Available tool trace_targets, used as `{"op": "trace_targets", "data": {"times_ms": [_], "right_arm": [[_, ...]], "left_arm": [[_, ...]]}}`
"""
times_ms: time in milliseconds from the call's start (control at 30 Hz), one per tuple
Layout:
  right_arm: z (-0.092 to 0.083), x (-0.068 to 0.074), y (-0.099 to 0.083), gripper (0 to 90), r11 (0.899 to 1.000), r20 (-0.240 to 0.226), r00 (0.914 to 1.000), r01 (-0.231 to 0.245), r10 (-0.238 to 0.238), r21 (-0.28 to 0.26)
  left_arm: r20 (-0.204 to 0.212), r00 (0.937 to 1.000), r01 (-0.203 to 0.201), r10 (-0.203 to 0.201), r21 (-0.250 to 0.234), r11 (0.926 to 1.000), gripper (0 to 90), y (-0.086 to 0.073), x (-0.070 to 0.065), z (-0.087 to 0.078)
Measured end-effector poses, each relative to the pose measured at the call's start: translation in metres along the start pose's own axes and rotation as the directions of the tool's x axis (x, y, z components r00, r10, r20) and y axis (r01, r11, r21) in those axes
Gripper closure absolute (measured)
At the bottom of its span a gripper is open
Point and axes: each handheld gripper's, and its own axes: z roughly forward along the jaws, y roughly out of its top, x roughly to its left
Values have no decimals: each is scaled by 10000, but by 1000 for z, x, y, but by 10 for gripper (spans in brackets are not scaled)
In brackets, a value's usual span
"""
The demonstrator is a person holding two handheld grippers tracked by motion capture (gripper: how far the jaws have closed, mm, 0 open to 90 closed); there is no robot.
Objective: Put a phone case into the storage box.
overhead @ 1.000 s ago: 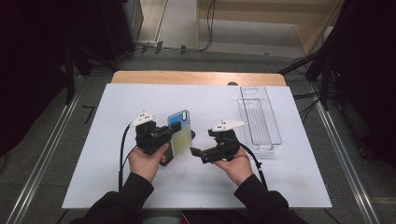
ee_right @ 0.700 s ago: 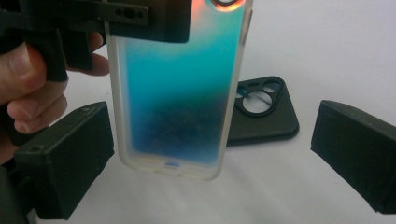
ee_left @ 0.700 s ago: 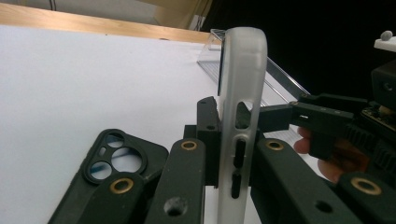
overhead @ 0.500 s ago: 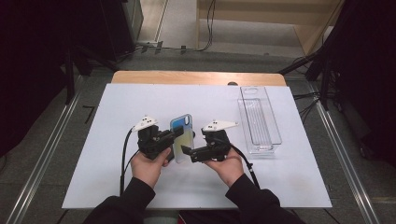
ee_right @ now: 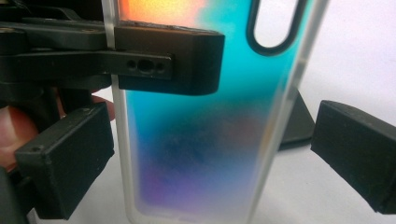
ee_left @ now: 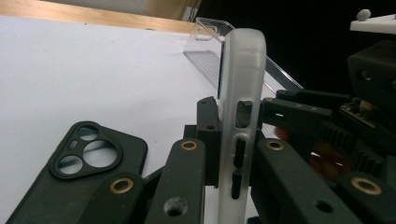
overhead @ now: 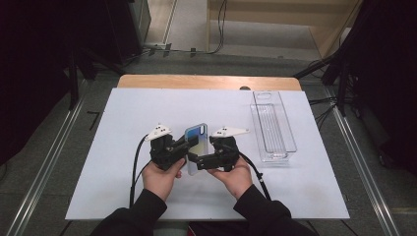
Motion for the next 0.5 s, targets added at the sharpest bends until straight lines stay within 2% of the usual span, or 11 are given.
{"op": "trace_targets", "data": {"times_ms": [133, 233, 400, 433, 467, 500], "right_arm": [[2, 1, -1, 0, 10000, 34, 10000, 47, -47, -7], [1, 1, -1, 140, 9999, -207, 9997, 114, -114, -17], [-1, 1, 0, 149, 9996, -236, 9993, 275, -275, -20], [-1, 1, 0, 150, 9996, -200, 9993, 300, -300, 5], [-1, 1, 0, 150, 9996, -200, 9993, 300, -300, 5], [-1, 0, 0, 150, 9995, -203, 9993, 312, -311, 29]], "left_arm": [[90, 9999, -46, 45, 84, 10000, 853, -1, -4, 1], [106, 9999, -127, 125, 155, 9998, 849, -2, -6, 3], [154, 9999, -56, 53, 190, 9998, 846, -2, -5, 3], [111, 9999, -117, 115, 151, 9998, 831, -2, -6, 2], [111, 9999, -117, 115, 151, 9998, 753, -2, -6, 2], [100, 9999, -100, 99, 115, 9999, 753, -1, -6, 2]]}}
